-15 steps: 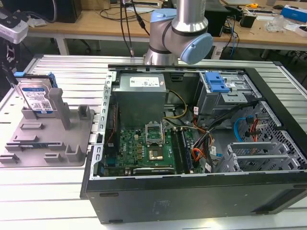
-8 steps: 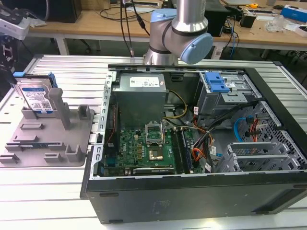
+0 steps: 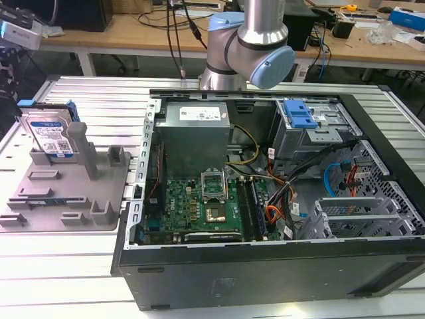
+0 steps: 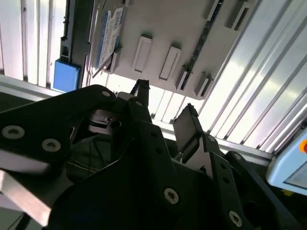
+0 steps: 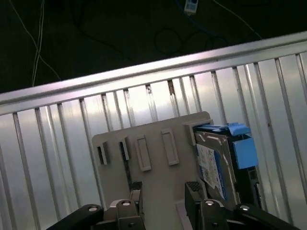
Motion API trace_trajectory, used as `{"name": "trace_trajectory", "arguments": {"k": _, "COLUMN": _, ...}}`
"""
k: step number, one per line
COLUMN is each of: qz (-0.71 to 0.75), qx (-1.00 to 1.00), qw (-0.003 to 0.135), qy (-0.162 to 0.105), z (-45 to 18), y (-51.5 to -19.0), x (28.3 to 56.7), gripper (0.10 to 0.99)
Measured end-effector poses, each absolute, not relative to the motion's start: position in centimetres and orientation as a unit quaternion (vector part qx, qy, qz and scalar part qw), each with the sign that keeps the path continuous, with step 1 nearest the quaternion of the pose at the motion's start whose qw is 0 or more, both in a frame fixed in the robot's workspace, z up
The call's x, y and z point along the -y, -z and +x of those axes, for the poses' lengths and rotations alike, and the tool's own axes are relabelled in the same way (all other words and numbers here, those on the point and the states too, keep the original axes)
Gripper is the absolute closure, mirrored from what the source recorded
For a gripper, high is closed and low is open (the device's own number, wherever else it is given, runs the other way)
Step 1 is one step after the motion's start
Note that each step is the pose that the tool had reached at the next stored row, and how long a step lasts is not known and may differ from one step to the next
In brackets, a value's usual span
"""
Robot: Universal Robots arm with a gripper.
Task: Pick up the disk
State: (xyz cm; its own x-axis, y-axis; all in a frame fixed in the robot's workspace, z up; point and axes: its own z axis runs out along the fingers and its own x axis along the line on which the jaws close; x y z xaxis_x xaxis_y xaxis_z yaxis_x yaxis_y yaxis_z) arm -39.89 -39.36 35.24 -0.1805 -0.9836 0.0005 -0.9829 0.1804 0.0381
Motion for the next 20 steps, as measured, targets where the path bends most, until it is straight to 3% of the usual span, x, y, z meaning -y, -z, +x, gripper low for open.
{"name": "trace_trajectory", "arguments": {"k": 17, "qz": 0.692, "qx": 0.722, "qw": 0.008, "qy": 0.009, "z": -39.7, "y": -35.2, "x": 39.3, "gripper": 0.604}}
{"name": "trace_trajectory", "arguments": {"k": 20, "qz": 0.693, "qx": 0.721, "qw": 0.012, "qy": 0.006, "z": -40.0, "y": -35.2, "x": 37.8, "gripper": 0.604}}
